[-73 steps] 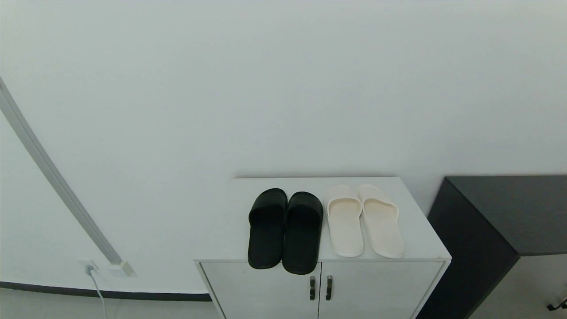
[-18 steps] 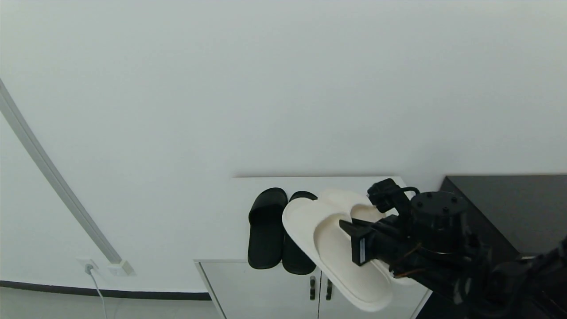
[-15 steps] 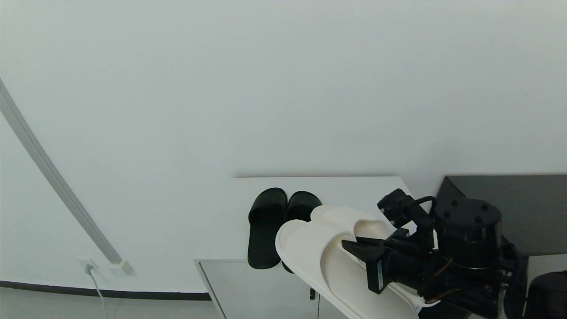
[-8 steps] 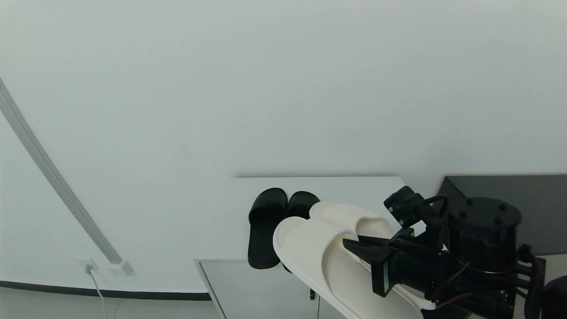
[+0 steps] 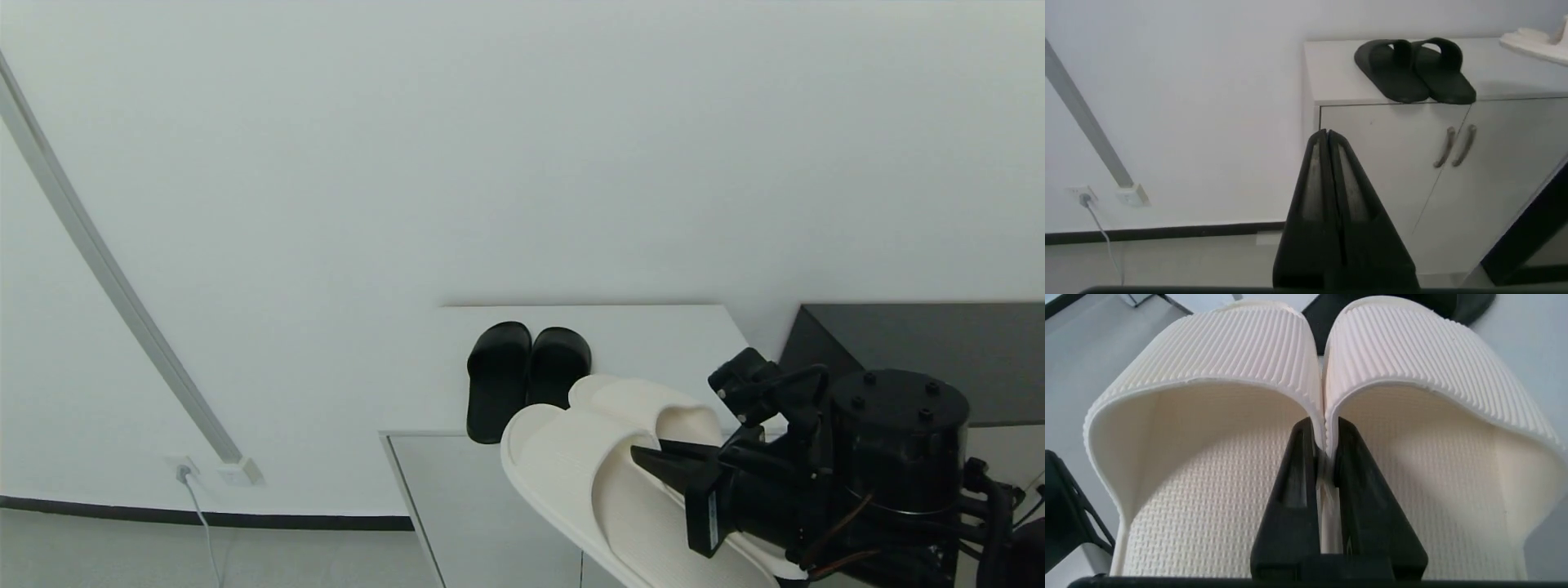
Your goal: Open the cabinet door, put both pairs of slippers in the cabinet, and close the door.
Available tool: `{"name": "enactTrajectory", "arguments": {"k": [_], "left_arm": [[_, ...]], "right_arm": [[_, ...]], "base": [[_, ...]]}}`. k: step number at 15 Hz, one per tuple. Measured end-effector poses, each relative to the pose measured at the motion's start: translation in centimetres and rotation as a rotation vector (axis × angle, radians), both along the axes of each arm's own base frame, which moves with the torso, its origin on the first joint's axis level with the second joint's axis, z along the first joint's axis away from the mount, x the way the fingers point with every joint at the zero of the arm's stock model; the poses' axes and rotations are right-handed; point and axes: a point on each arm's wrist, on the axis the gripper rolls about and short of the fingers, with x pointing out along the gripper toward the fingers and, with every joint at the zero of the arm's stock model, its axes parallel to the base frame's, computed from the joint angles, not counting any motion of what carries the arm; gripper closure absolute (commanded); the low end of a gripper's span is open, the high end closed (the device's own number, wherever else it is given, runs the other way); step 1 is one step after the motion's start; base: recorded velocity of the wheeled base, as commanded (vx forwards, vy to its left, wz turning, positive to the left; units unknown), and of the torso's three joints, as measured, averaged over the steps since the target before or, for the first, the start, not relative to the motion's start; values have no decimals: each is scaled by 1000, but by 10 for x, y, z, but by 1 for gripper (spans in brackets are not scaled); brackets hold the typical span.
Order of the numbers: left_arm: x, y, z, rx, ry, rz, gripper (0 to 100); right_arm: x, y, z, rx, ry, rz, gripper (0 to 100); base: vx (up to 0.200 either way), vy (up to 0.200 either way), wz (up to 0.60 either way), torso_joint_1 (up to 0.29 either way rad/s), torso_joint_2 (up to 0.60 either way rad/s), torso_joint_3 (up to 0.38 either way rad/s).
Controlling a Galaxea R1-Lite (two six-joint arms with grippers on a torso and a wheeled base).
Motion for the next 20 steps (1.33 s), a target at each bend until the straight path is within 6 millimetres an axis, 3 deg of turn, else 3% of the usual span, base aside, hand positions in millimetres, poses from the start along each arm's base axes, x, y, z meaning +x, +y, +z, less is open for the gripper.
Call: {"name": "enactTrajectory", "arguments": {"k": [13, 14, 20], "left_arm": [[0, 0, 0, 0, 1, 5, 100], [0, 0, 0, -1, 1, 1, 0], [0, 0, 0, 0, -1, -1, 0]], "right_arm": [[-6, -7, -6, -50, -17, 19, 100], [-7, -7, -6, -49, -17, 20, 100], [-11, -10, -8, -57, -18, 25, 100]], "base": [[0, 0, 0, 0, 0, 0], [0, 0, 0, 0, 0, 0], [0, 0, 0, -38, 81, 46]]}}
